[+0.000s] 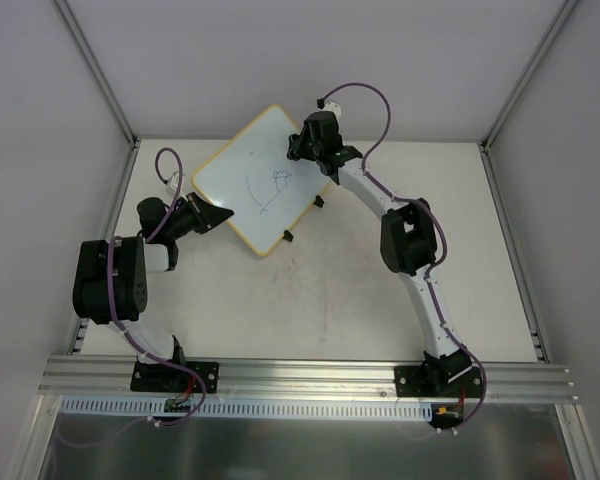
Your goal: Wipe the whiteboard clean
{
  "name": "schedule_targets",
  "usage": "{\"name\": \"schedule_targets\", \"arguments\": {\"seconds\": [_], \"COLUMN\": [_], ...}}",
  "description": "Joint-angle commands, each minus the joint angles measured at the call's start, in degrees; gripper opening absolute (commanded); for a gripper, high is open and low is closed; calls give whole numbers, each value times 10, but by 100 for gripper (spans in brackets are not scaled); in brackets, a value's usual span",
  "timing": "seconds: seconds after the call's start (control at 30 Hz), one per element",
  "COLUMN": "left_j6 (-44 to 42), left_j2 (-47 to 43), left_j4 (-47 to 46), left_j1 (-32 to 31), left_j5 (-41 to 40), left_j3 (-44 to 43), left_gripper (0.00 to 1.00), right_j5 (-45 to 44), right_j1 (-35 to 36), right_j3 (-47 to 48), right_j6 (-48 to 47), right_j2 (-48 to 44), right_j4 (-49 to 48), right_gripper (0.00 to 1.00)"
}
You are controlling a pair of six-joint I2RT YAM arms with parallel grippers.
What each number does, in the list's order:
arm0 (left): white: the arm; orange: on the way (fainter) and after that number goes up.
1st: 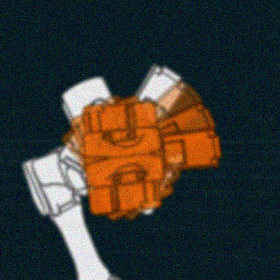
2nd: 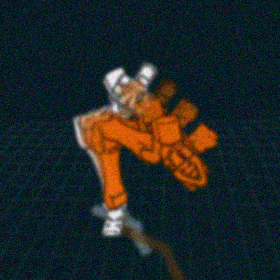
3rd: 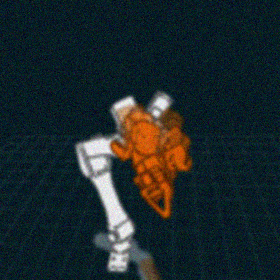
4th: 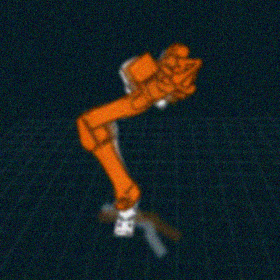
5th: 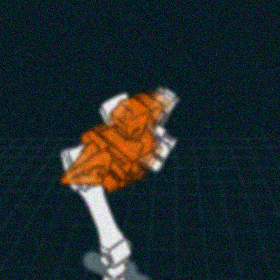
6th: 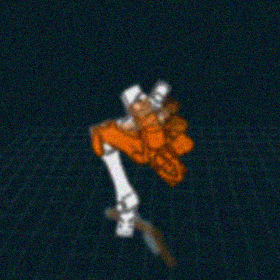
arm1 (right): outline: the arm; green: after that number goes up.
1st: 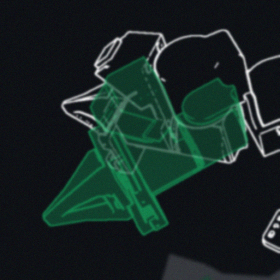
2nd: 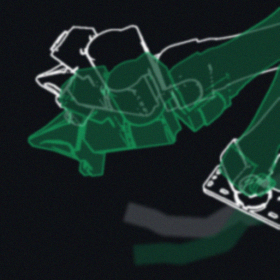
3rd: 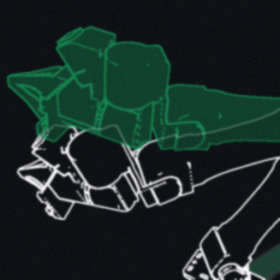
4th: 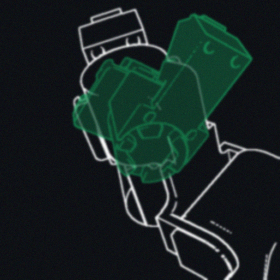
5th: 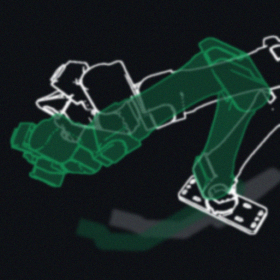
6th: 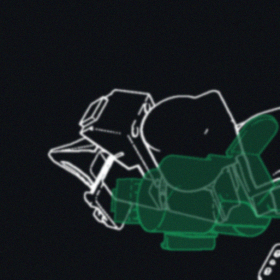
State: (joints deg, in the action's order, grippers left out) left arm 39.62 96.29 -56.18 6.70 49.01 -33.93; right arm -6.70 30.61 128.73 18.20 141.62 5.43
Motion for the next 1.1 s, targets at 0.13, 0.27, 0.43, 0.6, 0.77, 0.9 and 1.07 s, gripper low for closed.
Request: {"name": "schedule_targets", "arguments": {"seconds": [0.13, 0.27, 0.43, 0.6, 0.77, 0.9, 1.07], "left_j6": [-53, -53, -53, -53, -53, -53, -53], "left_j2": [-3, -3, -3, -4, -3, -4, -4], "left_j4": [25, 24, 23, 22, 22, 22, 21], "left_j1": [-11, -12, -12, -12, -12, -12, -12], "left_j5": [32, 32, 33, 34, 34, 33, 34], "left_j3": [3, 3, 4, 4, 4, 4, 4], "left_gripper": [0, 0, 0, 0, 0, 0, 0], "right_j5": [14, 30, 62, 110, 107, 49, -9], "right_j1": [52, 72, 97, 116, 125, 130, 129], "right_j3": [38, 43, 41, 35, 36, 36, 35], "right_j6": [-24, -26, -27, -43, -65, -89, -102], "right_j2": [27, 26, 29, 31, 34, 34, 32], "right_j4": [-49, -81, -122, -185, -223, -225, -225], "right_gripper": [0, 0, 0, 0, 0, 0, 0]}}
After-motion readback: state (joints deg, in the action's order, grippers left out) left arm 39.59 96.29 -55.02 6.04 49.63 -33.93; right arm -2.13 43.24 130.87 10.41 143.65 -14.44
